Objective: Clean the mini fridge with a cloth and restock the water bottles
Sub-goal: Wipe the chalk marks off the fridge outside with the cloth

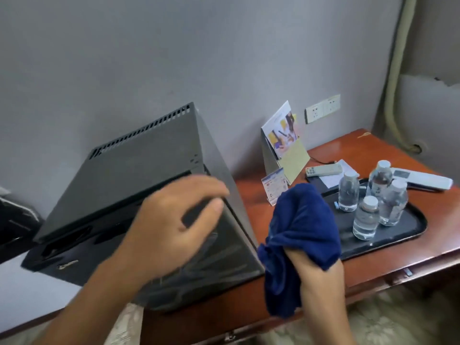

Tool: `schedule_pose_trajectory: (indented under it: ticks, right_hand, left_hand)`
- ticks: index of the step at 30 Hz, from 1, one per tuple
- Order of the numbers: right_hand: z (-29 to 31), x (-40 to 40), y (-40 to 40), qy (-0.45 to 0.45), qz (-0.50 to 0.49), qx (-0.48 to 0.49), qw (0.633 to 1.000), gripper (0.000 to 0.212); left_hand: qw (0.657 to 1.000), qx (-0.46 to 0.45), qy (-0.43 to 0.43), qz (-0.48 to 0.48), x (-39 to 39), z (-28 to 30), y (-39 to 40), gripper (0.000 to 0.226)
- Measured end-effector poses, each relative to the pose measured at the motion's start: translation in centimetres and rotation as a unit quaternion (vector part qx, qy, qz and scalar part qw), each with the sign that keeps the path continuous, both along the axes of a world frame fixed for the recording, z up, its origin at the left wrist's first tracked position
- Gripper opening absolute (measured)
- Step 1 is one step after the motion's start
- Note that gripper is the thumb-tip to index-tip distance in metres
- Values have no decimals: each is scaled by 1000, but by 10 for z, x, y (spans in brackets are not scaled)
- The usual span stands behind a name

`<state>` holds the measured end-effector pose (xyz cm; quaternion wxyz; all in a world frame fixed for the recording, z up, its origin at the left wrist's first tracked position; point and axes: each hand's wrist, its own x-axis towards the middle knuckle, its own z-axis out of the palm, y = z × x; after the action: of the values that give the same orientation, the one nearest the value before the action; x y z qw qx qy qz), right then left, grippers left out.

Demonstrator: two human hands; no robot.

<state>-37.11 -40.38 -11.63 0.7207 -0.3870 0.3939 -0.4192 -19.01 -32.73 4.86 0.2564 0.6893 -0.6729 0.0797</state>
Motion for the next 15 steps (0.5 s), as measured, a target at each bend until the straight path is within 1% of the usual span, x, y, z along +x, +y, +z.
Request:
schedule_pose_trajectory:
  ticks: [2,3,4,6,8,11,13,15]
  right_hand:
    - [-12,-1,-25,18,15,-11,1000,19]
    - [-20,-1,-35,12,14,-17,1000,25]
    - [-27,1,-46,9,19,-18,1000,31]
    - [-37,7,-60,16,39,-27,999,40]
    - [-48,20,-72,24,71,-43,996,50]
    - [-66,47,-97,66,145,-81,984,64]
    - [-86,69,-111,90,211,-76,970,66]
    - [-105,88,-114,97,301,-75,946,69]
  left_hand:
    - [991,13,-119,66,18,3,-31,32]
    - [982,40,-160,91,28,-2,-43,38]
    - [977,75,-164,112,39,-10,-54,45]
    - [965,160,-117,170,55,-14,-69,59]
    - [953,214,-54,208,66,-24,-77,68]
    - [952,215,-32,214,70,-31,-77,70]
    - [952,212,-32,217,70,-30,-78,69]
    - [953,209,-29,218,71,-30,-79,68]
